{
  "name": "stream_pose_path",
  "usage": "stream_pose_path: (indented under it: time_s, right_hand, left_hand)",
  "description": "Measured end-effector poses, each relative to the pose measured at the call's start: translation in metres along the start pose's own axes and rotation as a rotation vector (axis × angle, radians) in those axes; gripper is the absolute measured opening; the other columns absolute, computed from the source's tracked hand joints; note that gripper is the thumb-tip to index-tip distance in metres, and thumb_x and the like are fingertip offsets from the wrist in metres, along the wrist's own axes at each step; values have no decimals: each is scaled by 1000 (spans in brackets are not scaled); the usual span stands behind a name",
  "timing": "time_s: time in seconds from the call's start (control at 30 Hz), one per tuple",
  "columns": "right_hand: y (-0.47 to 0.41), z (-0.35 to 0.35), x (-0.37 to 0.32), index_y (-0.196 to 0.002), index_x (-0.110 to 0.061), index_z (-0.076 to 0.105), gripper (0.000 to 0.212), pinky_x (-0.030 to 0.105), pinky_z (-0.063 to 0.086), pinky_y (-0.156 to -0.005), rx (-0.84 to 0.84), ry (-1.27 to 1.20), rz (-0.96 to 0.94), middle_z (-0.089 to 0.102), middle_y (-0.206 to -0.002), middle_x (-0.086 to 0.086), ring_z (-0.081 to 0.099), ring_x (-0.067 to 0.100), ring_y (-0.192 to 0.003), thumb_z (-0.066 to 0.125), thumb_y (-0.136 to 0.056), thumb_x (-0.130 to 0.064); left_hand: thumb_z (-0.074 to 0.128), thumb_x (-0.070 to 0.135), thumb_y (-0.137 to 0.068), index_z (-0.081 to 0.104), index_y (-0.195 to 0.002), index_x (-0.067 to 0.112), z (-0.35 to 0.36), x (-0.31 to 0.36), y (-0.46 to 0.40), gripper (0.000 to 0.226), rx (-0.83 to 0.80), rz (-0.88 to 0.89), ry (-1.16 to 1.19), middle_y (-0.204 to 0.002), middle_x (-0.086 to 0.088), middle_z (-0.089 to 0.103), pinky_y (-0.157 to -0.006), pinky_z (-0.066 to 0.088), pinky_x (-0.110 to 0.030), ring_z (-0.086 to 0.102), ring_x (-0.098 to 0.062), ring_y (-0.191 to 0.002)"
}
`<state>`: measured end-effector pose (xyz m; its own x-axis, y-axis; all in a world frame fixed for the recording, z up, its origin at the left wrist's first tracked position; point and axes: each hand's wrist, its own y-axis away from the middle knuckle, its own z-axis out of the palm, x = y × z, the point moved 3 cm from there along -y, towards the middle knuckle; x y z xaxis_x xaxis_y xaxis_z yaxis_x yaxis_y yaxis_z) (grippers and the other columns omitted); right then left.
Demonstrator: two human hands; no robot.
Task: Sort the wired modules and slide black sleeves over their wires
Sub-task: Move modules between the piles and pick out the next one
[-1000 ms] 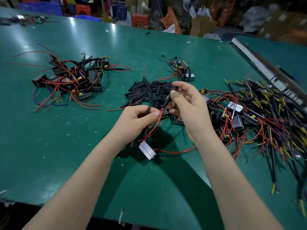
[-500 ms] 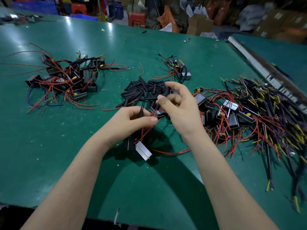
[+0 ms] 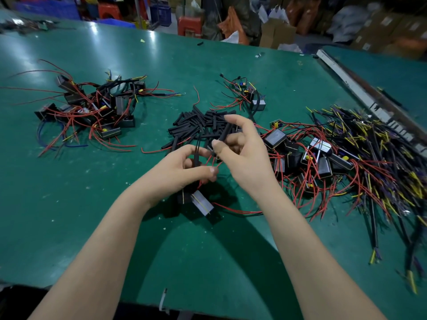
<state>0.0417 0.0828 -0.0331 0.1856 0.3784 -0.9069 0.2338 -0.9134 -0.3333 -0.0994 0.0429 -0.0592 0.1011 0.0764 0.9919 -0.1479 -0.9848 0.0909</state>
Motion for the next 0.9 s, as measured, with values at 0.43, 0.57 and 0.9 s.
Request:
stream_pose_path:
  time_s: [0.43,0.57,0.9]
  right_hand:
    - [3,7,8,-135,-21,35,62,37,52,-78,-88,-72,137,64,-68,-11,62,10,-66,70,-85,-10]
    - [5,6,6,-130,-17,38,55,17,49,-59,-108,-193,208,63,-62,-10,59,2,-52,68,-85,-3]
    - [3,-3,-8,-97,-14,63,16,10,39,-45,-35,-198,188,65,-66,-3,55,4,-45,49,-100,-21]
  left_hand:
    - [70,13,-73,45,-110,19,-3,0,-1,45,114,23,81,-75,-6,74,-53,51,-20,68,-12,-61]
    - [71,9,-77,49,-106,22,-3,1,-2,39,166,58,62,-80,-8,74,-62,54,-25,71,-17,-71]
    - [68,10,-82,58,-103,13,0,1,-2,24,108,105,-22,-80,-3,74,-72,54,-31,70,-15,-71]
